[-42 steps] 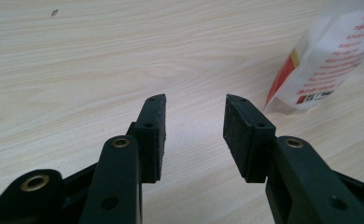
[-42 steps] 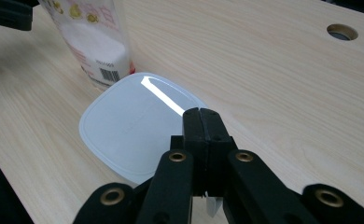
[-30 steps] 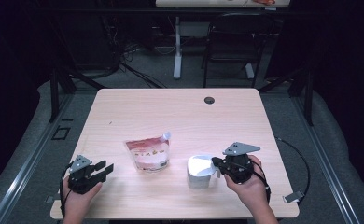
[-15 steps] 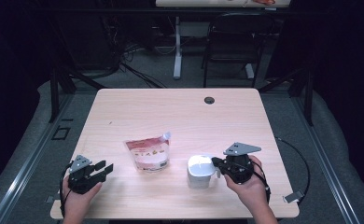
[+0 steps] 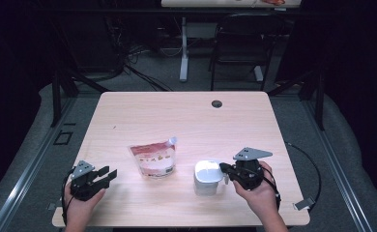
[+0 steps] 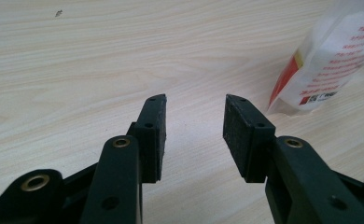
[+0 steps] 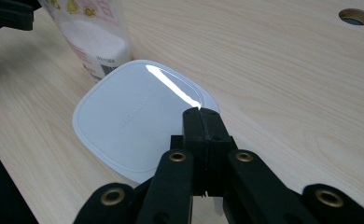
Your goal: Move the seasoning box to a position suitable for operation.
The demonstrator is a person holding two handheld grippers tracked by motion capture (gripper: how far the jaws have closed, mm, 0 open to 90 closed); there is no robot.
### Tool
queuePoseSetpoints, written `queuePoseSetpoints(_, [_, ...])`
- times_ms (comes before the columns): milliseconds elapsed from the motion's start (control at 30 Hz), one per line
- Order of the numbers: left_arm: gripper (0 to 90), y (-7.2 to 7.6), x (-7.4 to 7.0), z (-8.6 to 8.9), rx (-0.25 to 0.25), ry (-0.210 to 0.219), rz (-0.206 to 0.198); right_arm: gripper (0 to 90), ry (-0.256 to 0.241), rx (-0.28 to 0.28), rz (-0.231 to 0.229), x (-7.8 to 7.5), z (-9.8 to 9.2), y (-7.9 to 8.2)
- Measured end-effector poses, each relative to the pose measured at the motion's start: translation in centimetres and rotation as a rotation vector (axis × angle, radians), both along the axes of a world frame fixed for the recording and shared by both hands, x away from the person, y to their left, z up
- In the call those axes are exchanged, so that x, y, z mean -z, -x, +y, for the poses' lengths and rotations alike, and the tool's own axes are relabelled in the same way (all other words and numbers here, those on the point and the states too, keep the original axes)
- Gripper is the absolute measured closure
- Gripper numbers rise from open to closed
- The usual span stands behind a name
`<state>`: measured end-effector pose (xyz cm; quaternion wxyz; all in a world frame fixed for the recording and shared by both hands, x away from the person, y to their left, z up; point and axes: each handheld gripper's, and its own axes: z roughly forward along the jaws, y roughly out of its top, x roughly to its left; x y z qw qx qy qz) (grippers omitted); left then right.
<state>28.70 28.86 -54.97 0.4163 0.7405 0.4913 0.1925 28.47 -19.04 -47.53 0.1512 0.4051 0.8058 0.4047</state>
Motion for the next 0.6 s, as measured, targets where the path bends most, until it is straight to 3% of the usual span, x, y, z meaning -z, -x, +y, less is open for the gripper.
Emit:
queuePoseSetpoints(300, [59.6, -0.02, 0.02, -0.02, 0.002, -0.002, 0.0, 90.0, -0.05, 0.009, 0.016, 0.25, -0.42, -0.1])
queuePoseSetpoints(600, [59.5, -0.01, 0.02, -0.02, -0.001, -0.001, 0.0, 90.0, -0.067, 0.015, 0.022, 0.36, -0.63, -0.1])
